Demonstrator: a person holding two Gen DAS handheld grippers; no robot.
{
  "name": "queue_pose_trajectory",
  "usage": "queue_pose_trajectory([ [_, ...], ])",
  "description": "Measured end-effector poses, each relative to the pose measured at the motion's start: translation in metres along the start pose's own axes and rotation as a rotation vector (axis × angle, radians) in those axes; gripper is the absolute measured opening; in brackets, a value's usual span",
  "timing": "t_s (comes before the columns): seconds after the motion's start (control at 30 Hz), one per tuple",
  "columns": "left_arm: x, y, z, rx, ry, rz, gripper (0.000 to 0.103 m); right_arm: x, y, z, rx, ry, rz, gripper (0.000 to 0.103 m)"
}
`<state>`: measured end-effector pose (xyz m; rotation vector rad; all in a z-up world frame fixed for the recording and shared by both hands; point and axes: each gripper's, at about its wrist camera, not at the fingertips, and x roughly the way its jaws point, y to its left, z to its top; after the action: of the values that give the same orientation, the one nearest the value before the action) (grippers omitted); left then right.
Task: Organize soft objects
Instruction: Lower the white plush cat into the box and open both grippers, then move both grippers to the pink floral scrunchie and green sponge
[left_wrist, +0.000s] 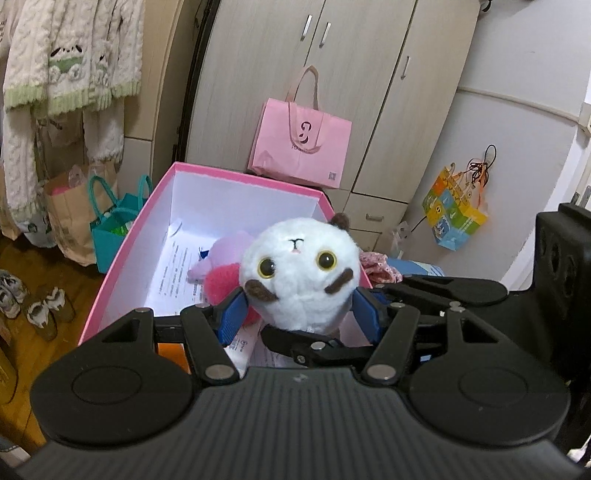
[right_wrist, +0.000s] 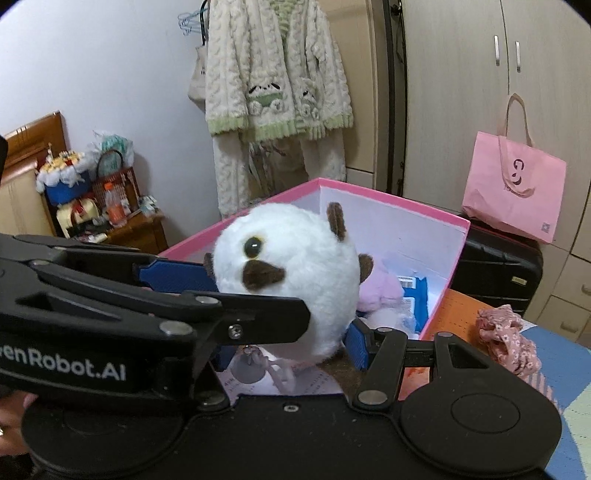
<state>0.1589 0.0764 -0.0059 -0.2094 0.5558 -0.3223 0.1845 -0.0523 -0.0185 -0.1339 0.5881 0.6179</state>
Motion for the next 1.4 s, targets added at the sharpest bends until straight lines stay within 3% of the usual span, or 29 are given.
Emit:
queue_pose_trajectory([
  [0.33,-0.013,0.003,0.0,-0.017,-0.01,0.008,0.062,-0.015,-0.004,-0.007,-0.015,-0.015,-0.019,0.07],
  [0.57,-0.042,-0.006,0.005,0.027,-0.013,0.016,0.063,-0.046,-0.003,-0.009,-0.013,-0.03,-0.025,0.07],
  [0.97,-0.089,-0.038,0.003,0.134,0.044,-0.055,0.064,-0.126,-0.011,-0.027,-0.013,-0.031,-0.015,0.071],
  [1.4,-0.08,-0.1,-0.024,0.254,0.133,-0.148,0.064,-0.189,-0.055,-0.07,0.051,-0.057,-0.108,0.073],
])
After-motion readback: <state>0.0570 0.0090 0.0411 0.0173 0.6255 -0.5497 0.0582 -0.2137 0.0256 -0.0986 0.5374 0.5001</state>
